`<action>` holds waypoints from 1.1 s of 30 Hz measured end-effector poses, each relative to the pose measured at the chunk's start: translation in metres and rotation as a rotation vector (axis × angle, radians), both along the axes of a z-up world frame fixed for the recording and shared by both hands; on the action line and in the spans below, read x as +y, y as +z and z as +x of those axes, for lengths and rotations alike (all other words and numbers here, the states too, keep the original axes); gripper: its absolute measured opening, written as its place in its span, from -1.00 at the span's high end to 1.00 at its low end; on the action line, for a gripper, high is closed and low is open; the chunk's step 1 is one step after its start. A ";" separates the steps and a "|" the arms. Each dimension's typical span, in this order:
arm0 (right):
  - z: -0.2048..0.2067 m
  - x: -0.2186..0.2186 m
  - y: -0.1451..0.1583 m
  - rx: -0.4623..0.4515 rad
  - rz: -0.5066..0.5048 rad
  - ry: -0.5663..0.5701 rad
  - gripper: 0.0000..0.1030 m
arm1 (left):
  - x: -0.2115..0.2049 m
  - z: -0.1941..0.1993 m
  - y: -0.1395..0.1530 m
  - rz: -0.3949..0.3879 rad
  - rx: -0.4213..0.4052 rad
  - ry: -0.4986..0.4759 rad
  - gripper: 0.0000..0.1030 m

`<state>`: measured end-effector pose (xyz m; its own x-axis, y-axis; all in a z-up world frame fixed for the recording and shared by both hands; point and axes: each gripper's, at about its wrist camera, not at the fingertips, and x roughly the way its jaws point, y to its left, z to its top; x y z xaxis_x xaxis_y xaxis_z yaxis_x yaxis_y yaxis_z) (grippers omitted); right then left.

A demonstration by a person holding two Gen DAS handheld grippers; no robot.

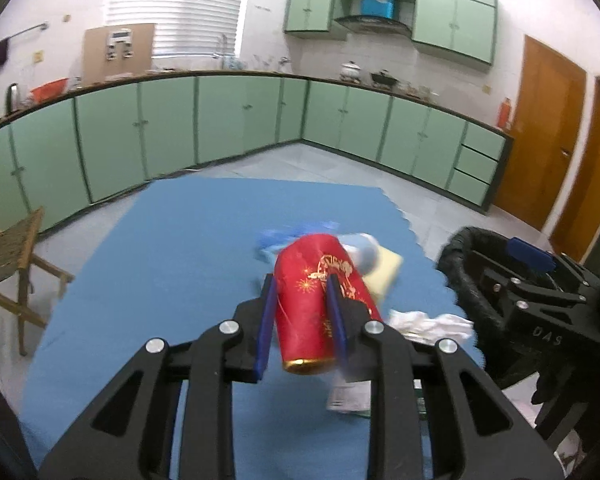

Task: Collect trash
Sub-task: 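Lower the red paper packet onto the table and open the left gripper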

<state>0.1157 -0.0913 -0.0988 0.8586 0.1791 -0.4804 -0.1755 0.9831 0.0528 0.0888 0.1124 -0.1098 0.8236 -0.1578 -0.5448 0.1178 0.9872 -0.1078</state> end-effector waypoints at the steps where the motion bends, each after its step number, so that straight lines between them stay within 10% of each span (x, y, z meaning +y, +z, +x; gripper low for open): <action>1: 0.001 0.005 0.001 -0.002 -0.001 0.010 -0.66 | 0.007 0.000 0.001 0.005 -0.003 0.019 0.55; 6: 0.023 0.032 -0.001 0.002 0.002 0.072 -0.66 | 0.033 0.011 0.003 0.025 -0.012 0.080 0.57; 8: 0.034 0.042 -0.006 0.021 -0.002 0.094 -0.66 | 0.040 0.020 0.002 0.021 -0.004 0.080 1.00; 17: 0.067 0.060 -0.030 0.110 0.020 0.129 -0.67 | 0.060 0.047 -0.030 -0.005 0.099 0.071 0.99; 22: 0.063 0.059 -0.034 0.118 0.011 0.120 -0.67 | 0.074 0.035 -0.047 0.010 0.146 0.118 0.13; 33: 0.049 0.063 -0.048 0.148 -0.009 0.123 -0.67 | 0.090 0.019 -0.063 0.013 0.193 0.165 -0.29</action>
